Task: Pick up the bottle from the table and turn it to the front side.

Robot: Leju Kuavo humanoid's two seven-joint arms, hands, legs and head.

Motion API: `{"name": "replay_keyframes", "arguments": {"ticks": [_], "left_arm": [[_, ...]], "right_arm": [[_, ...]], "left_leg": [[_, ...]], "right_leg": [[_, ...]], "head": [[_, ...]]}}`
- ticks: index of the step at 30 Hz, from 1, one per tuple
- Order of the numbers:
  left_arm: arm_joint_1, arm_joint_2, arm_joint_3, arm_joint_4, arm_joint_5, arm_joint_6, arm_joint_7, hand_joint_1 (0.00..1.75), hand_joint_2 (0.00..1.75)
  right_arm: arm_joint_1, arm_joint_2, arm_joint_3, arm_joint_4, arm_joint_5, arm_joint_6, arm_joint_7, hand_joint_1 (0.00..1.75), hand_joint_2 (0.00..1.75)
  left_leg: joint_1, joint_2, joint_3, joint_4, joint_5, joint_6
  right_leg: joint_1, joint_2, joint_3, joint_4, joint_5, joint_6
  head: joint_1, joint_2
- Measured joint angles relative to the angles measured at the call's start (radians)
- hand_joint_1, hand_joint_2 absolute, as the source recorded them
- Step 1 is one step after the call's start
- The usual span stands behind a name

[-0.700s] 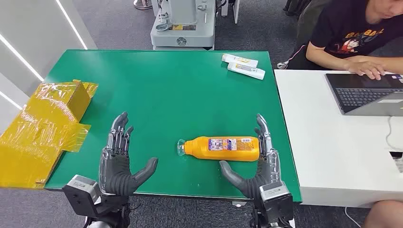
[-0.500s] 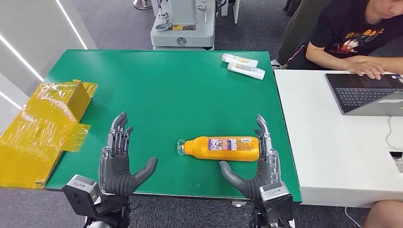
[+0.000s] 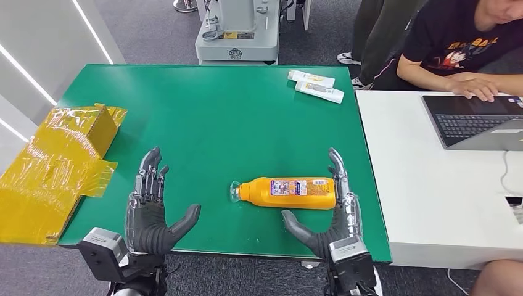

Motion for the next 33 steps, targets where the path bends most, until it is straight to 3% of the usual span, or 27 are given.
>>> {"name": "replay_keyframes", "arguments": {"ticks": [3,6,8,11,16,19,25,29,33], "left_arm": [[0.000,0.003,0.000,0.000,0.003,0.000,-0.005,0.00,1.75],[0.001,0.006,0.000,0.000,0.012,-0.002,-0.016,0.00,1.75],[0.001,0.007,0.000,0.000,0.018,-0.013,-0.024,0.00,1.75],[0.002,0.006,0.000,0.000,0.020,-0.045,-0.028,0.00,1.75],[0.000,0.006,0.000,0.000,0.018,-0.069,-0.029,0.00,1.75],[-0.011,0.007,0.000,0.000,0.028,-0.088,-0.031,0.00,1.75],[-0.047,0.016,0.000,0.003,0.062,-0.113,-0.039,0.00,1.75],[-0.064,0.022,0.000,0.007,0.073,-0.113,-0.039,0.00,1.75],[-0.081,0.027,-0.002,0.016,0.086,-0.109,-0.036,0.00,1.75]], "right_arm": [[-0.007,-0.002,-0.008,-0.004,0.057,0.021,0.034,0.00,1.75],[-0.036,-0.034,-0.019,-0.002,0.188,0.103,0.139,0.00,1.75],[-0.076,-0.080,-0.034,0.011,0.249,0.185,0.186,0.00,1.75],[-0.161,-0.168,-0.067,0.056,0.236,0.300,0.196,0.00,1.75],[-0.272,-0.281,-0.105,0.125,0.211,0.405,0.207,0.00,1.75],[-0.360,-0.358,-0.100,0.171,0.142,0.537,0.262,0.00,1.75],[-0.662,-0.522,-0.037,0.321,-0.062,0.860,0.298,0.00,1.75],[-0.811,-0.586,0.043,0.383,-0.146,0.907,0.321,0.00,1.75],[-0.918,-0.608,0.139,0.431,-0.222,0.947,0.327,0.00,1.75]], "left_leg": [[0.000,0.000,0.000,0.000,0.000,0.000],[0.000,0.001,0.000,0.000,0.000,0.000],[0.000,0.000,0.000,0.000,0.000,0.000],[-0.001,0.000,0.000,0.002,0.000,0.001],[-0.001,-0.001,0.000,0.003,0.001,0.001],[-0.001,-0.001,0.000,0.003,0.001,0.002],[-0.001,-0.001,0.000,0.004,0.002,0.004],[-0.001,-0.004,-0.001,0.004,0.002,0.004],[-0.001,-0.002,-0.001,0.004,0.002,0.004]], "right_leg": [[0.000,0.000,0.000,0.000,0.000,0.000],[0.000,0.000,0.000,0.000,0.000,0.000],[0.000,0.000,0.000,0.000,0.000,0.000],[-0.001,0.000,0.001,0.000,0.001,0.001],[-0.001,0.000,0.002,0.000,0.001,0.002],[-0.002,0.000,0.002,0.000,0.002,0.002],[-0.002,0.000,0.002,0.000,0.004,0.003],[-0.002,-0.002,0.002,0.000,0.003,0.003],[-0.002,-0.001,0.002,0.000,0.003,0.003]], "head": [[0.000,0.000],[0.000,0.000],[0.000,0.000],[0.000,0.000],[0.000,0.000],[0.000,0.000],[0.000,0.000],[0.000,0.000],[-0.001,0.000]]}}
